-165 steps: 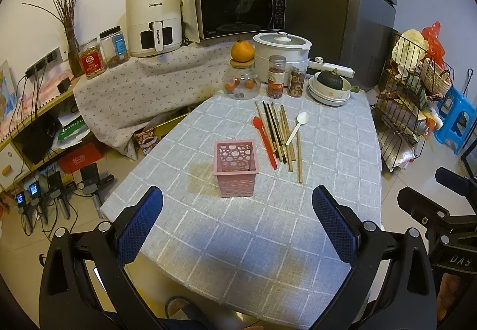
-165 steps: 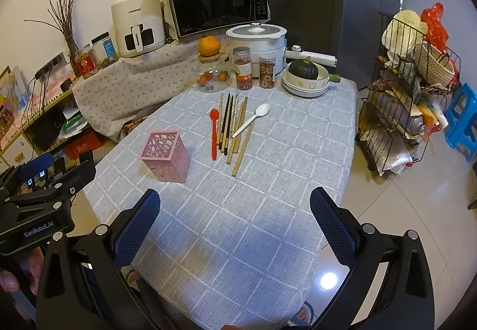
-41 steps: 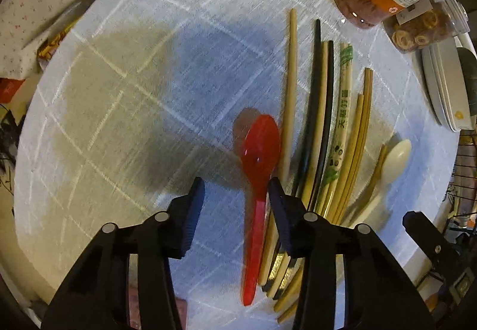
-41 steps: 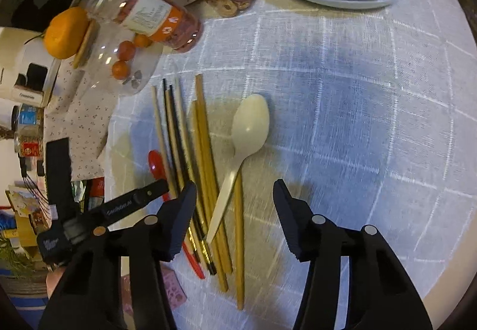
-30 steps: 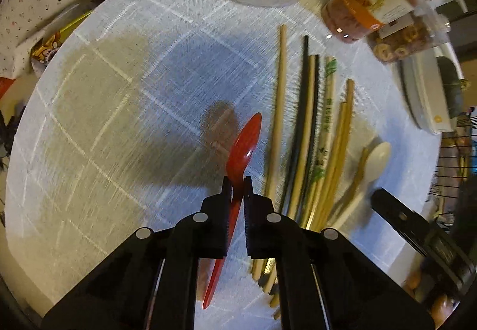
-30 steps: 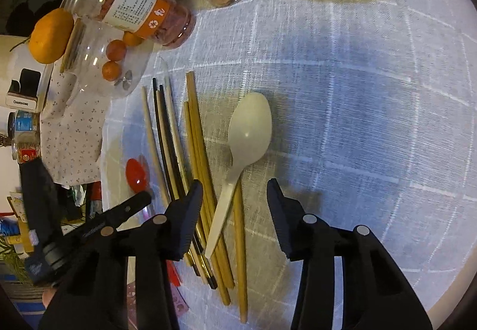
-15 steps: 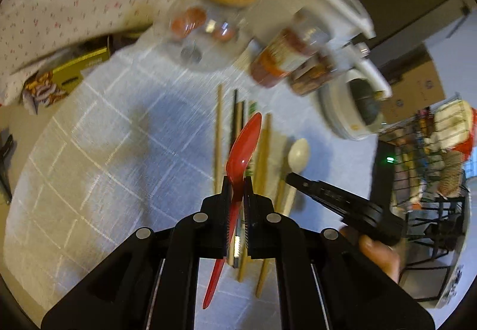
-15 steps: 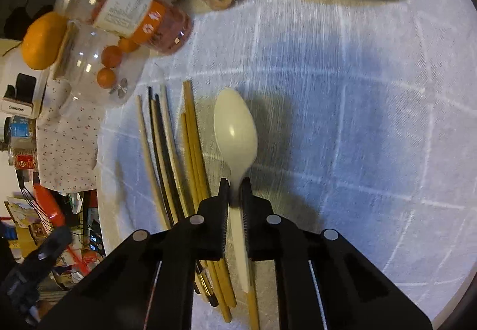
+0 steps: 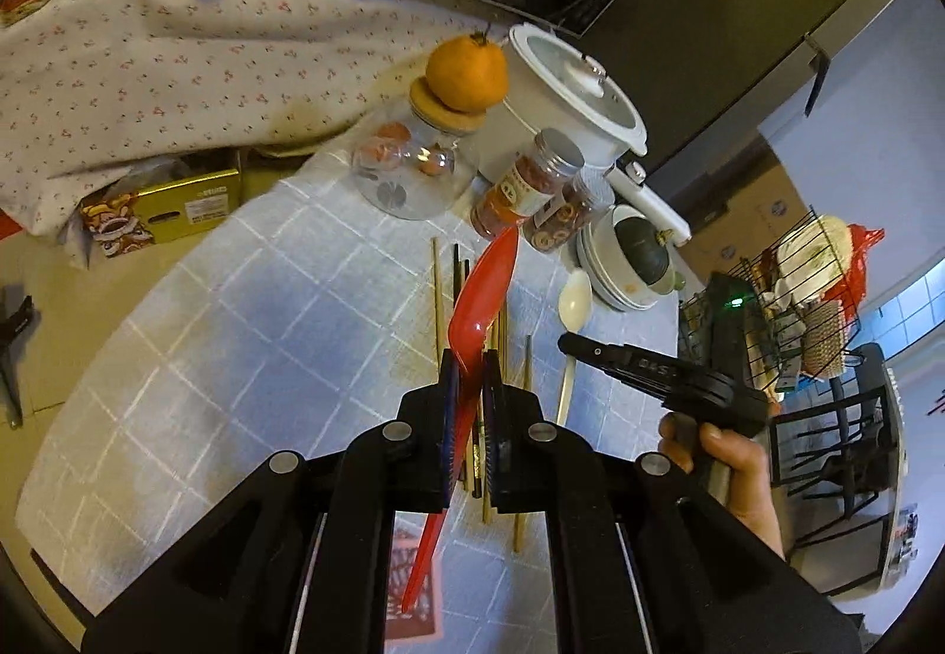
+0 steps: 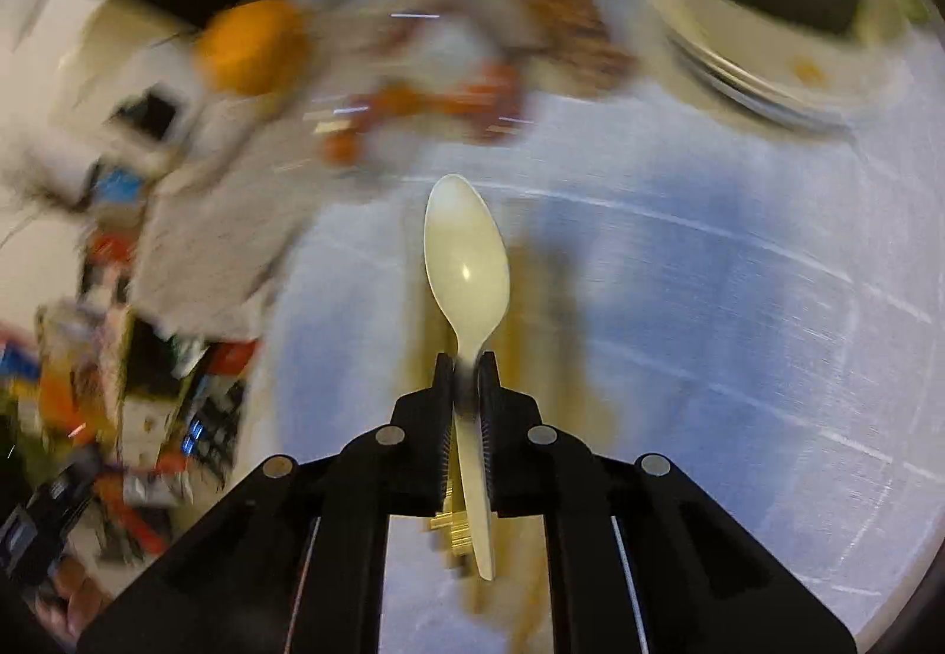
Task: Organize utensils
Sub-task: 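Carry both spoons over the pink holder and open both tools to drop them, then move the left tool to the chopsticks and grasp one wooden chopstick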
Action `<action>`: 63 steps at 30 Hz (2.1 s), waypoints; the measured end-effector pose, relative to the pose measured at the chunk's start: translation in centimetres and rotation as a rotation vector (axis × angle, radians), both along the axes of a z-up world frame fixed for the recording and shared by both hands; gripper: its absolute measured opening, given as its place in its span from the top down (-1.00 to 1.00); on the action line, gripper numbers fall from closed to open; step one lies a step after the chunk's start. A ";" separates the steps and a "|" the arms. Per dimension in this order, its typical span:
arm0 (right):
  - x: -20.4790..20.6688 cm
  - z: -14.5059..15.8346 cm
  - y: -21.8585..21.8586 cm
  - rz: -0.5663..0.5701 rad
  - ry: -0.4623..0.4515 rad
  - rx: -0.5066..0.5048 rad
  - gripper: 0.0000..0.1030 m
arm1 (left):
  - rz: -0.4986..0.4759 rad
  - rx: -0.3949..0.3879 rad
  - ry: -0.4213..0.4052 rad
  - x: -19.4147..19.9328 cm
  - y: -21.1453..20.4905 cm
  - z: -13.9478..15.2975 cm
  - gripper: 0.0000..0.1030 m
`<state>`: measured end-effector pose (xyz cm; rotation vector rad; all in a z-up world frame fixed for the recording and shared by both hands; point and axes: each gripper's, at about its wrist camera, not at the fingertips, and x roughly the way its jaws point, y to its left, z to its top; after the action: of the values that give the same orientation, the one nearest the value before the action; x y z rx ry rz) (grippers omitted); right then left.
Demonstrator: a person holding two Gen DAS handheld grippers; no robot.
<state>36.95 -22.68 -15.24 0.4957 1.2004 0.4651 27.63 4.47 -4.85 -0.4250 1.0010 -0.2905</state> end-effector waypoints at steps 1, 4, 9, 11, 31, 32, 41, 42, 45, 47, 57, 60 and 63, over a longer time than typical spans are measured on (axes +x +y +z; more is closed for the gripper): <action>-0.6 1.1 1.3 0.035 -0.033 0.013 0.82 | 0.004 0.001 -0.021 -0.4 0.3 0.0 0.86; -2.6 3.7 4.9 0.118 -0.130 0.034 0.82 | 0.013 -0.005 -0.081 -1.5 1.1 -0.2 0.86; -4.6 6.0 8.0 0.167 -0.270 -0.013 0.82 | 0.013 -0.032 -0.149 -3.0 1.8 -1.1 0.86; -5.5 6.5 8.7 0.177 -0.330 -0.062 0.82 | -0.008 -0.020 -0.171 -3.7 1.6 -1.4 0.86; -15.1 7.1 11.7 0.058 -0.528 0.039 0.82 | -0.027 0.138 -0.124 -8.9 2.6 -2.1 -0.08; -15.5 7.1 12.0 0.056 -0.548 0.034 0.82 | -0.007 0.141 -0.112 -9.2 3.2 -1.7 -0.11; -18.0 5.1 14.0 0.127 -0.561 -0.028 0.14 | 0.096 0.130 -0.071 -10.7 5.9 1.0 -0.25; -18.1 5.3 13.8 0.118 -0.560 -0.039 0.12 | 0.097 0.131 -0.070 -10.7 5.9 1.1 -0.26; -17.8 6.6 12.2 0.085 -0.563 -0.041 0.09 | 0.097 0.113 -0.059 -10.6 5.6 1.2 -0.26; -17.0 7.5 10.8 0.049 -0.553 -0.043 -0.01 | 0.084 0.121 -0.060 -10.6 5.0 1.4 -0.26; -8.9 5.7 -2.0 -0.213 -0.255 -0.143 -0.04 | -0.060 0.232 0.000 -6.9 -3.9 1.4 -0.26; -8.2 4.2 -3.9 -0.231 -0.198 -0.164 -0.04 | -0.063 0.225 0.060 -4.4 -6.1 0.3 -0.26; -7.6 3.6 -5.4 -0.248 -0.161 -0.163 -0.04 | -0.054 0.247 0.102 -1.6 -7.7 -0.5 -0.26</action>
<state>29.31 -28.05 -11.66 0.4506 0.9967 0.1895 26.03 -3.19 -5.36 -0.1902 1.1343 -0.1916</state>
